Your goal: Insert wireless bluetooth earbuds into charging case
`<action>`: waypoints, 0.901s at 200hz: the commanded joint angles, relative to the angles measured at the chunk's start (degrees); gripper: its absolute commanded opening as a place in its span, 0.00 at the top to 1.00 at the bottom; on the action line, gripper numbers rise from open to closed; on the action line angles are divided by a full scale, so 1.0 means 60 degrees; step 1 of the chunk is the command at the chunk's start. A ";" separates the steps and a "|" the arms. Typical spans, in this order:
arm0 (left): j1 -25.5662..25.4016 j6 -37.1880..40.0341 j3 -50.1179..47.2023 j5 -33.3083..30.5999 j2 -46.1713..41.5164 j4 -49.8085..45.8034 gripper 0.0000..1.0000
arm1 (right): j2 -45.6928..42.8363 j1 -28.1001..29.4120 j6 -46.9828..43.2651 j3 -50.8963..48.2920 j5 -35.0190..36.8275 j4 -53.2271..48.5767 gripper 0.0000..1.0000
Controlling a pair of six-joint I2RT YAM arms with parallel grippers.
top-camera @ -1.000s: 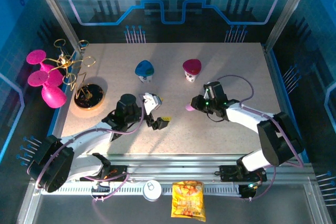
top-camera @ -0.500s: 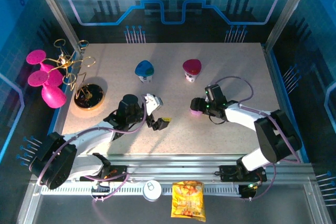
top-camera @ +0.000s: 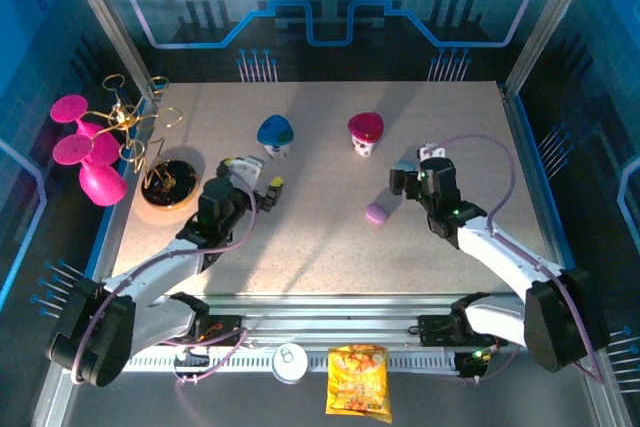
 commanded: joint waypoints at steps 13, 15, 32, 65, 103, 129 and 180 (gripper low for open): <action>0.1564 -0.0396 -0.1093 -0.0645 0.0828 0.2032 0.01 | 0.0367 -0.0553 -0.2269 -0.0969 0.1354 0.2810 0.00; 0.1626 -0.0428 -0.1135 -0.0632 0.0920 0.2171 0.01 | 0.0373 -0.0554 -0.2337 -0.1001 0.1358 0.2911 0.00; 0.1915 -0.0480 -0.1319 -0.0508 0.1669 0.3237 0.01 | 0.0676 -0.0751 -0.2963 -0.1661 0.1275 0.4716 0.00; 0.2395 -0.0835 -0.0842 0.0161 0.2027 0.2836 0.01 | 0.1823 -0.1816 -0.2752 -0.2356 0.0046 0.7121 0.00; 0.2633 -0.1120 -0.0614 0.0487 0.2049 0.2393 0.01 | 0.3132 -0.2661 -0.2054 -0.2402 -0.1844 0.8303 0.00; 0.2649 -0.1769 -0.0465 0.1250 0.2267 0.2692 0.01 | 0.3522 -0.2665 -0.2294 -0.2084 -0.2391 0.8095 0.00; 0.2921 -0.2154 -0.0005 0.1324 0.4216 0.3613 0.01 | 0.3521 -0.2665 -0.2311 -0.2086 -0.2431 0.8079 0.00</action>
